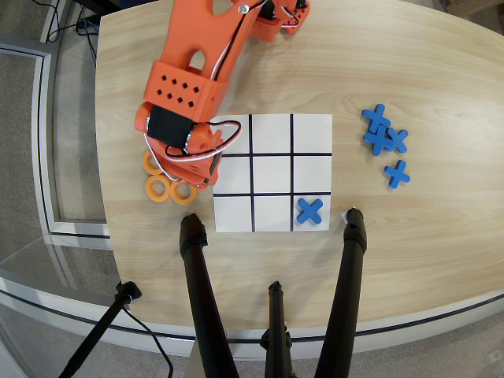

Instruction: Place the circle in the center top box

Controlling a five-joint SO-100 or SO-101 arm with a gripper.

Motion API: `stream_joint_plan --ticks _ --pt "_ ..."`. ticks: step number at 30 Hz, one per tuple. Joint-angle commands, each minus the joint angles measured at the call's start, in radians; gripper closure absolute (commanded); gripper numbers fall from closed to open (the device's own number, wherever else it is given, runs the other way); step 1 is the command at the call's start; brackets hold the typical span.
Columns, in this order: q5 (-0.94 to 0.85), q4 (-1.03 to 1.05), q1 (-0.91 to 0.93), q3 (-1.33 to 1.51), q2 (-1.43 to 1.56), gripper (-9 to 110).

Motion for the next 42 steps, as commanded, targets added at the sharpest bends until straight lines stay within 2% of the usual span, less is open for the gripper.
stream_joint_plan --ticks 1,42 --pt "-0.020 -0.035 0.026 -0.038 -0.020 86" --pt "-0.121 -0.147 0.110 -0.032 -0.236 85"
